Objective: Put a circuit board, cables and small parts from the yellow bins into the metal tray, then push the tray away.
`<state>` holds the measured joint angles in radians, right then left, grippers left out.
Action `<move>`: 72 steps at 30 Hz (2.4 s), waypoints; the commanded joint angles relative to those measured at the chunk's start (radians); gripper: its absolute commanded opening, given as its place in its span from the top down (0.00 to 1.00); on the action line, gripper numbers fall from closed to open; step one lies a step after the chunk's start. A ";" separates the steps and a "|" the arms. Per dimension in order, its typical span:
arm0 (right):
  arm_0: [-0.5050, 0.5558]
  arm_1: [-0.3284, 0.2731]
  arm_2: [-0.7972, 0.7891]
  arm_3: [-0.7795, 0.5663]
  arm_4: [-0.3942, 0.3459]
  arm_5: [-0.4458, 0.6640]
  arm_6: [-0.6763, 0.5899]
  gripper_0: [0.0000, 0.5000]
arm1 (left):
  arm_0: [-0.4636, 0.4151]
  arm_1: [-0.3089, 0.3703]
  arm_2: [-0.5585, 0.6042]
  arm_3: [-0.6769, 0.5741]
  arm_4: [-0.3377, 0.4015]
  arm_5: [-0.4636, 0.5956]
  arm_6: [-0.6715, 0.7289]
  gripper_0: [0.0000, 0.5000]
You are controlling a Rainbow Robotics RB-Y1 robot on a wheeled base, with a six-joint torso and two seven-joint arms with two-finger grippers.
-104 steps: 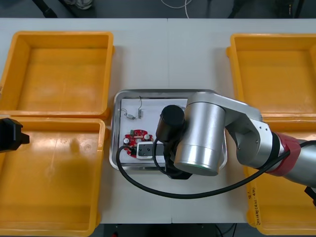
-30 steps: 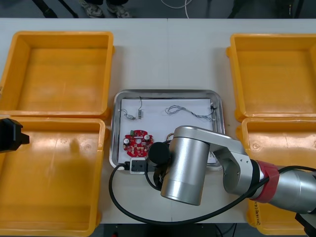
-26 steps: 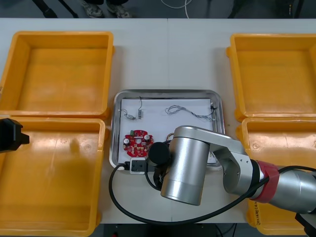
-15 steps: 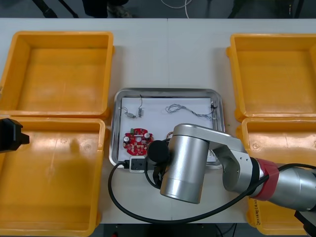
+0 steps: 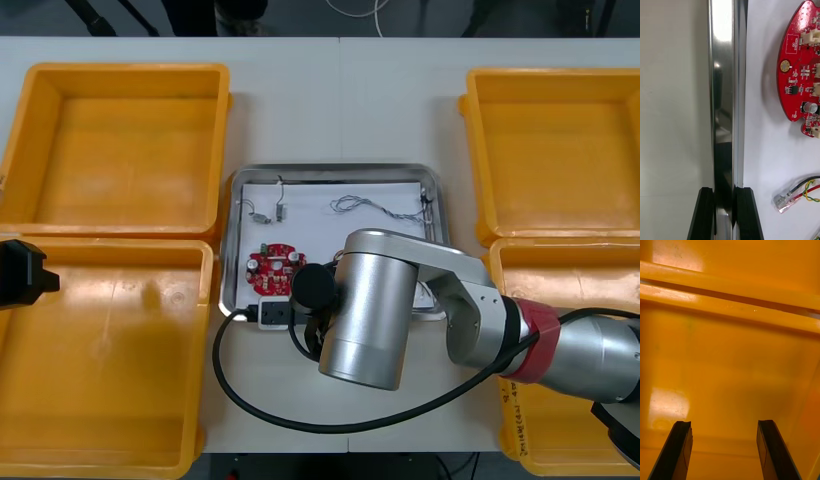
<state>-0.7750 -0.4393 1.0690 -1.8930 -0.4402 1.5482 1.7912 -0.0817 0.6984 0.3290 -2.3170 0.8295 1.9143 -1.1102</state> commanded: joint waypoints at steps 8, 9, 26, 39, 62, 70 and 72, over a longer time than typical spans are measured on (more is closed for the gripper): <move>-0.059 -0.033 -0.052 0.083 -0.025 -0.077 0.023 1.00 | 0.020 0.041 0.030 -0.032 0.006 0.006 -0.126 0.00; -0.066 -0.033 -0.055 0.089 -0.029 -0.077 0.025 1.00 | 0.020 0.041 0.030 -0.032 0.006 0.006 -0.126 0.00; -0.199 -0.032 -0.061 0.236 -0.146 -0.142 0.045 1.00 | 0.020 0.041 0.030 -0.032 0.006 0.006 -0.126 0.00; -0.265 -0.039 -0.061 0.338 -0.160 -0.227 0.096 1.00 | 0.020 0.041 0.030 -0.032 0.006 0.006 -0.126 0.00; -0.328 -0.042 -0.083 0.551 -0.175 -0.396 0.261 1.00 | 0.020 0.041 0.030 -0.032 0.006 0.006 -0.126 0.00; -0.339 -0.042 -0.106 0.595 -0.180 -0.395 0.261 1.00 | 0.020 0.041 0.030 -0.032 0.006 0.006 -0.126 0.00; -0.340 -0.041 -0.107 0.600 -0.178 -0.404 0.261 1.00 | 0.020 0.041 0.030 -0.032 0.006 0.006 -0.126 0.00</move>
<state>-1.0855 -0.4536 0.9843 -1.3196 -0.6116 1.1547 2.0400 -0.0811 0.6985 0.3290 -2.3172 0.8295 1.9143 -1.1105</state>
